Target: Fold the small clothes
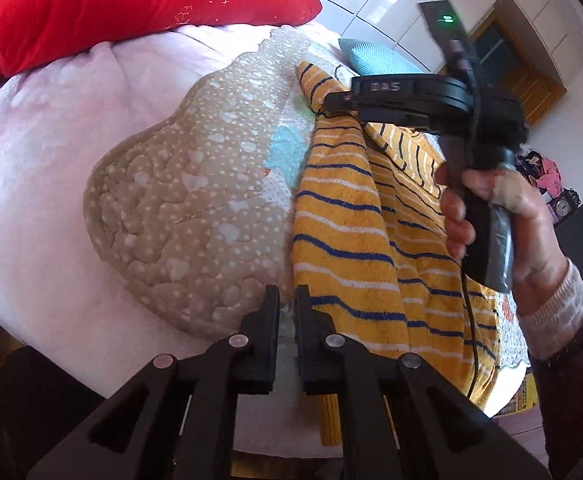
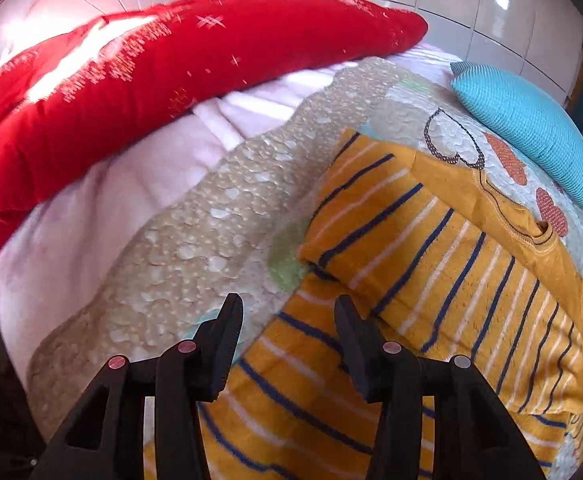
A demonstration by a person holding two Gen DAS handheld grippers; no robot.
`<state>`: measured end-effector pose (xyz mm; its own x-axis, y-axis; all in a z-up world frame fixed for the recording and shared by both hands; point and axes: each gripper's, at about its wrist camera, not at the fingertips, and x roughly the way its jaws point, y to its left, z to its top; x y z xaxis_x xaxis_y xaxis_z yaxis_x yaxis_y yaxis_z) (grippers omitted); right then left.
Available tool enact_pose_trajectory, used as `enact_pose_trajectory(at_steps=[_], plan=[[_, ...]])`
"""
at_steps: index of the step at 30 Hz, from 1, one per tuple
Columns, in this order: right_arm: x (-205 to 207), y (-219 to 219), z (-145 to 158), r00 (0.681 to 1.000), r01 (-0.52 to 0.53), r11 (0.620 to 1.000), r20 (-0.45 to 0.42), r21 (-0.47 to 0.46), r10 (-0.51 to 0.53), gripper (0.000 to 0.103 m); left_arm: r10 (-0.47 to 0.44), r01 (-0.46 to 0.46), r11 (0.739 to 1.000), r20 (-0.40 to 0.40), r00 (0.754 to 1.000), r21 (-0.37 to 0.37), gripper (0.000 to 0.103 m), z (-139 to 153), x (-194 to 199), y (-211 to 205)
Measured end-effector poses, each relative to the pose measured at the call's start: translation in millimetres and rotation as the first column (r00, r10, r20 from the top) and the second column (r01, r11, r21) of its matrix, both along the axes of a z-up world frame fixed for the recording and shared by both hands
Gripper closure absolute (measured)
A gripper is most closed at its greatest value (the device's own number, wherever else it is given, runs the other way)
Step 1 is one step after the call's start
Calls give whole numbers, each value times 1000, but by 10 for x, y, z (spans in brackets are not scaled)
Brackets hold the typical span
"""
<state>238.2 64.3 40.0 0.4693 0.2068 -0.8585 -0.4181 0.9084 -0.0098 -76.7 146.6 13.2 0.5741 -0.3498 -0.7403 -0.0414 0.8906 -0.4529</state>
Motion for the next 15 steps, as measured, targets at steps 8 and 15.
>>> enact_pose_trajectory(at_steps=[8, 15], plan=[[473, 11, -242, 991, 119, 984, -82, 132, -109, 49, -15, 16, 999, 15, 1000, -43, 84, -2, -60, 62], [721, 190, -217, 980, 142, 940, -180, 309, -89, 49, -16, 16, 998, 10, 1000, -68, 84, -18, -75, 96]])
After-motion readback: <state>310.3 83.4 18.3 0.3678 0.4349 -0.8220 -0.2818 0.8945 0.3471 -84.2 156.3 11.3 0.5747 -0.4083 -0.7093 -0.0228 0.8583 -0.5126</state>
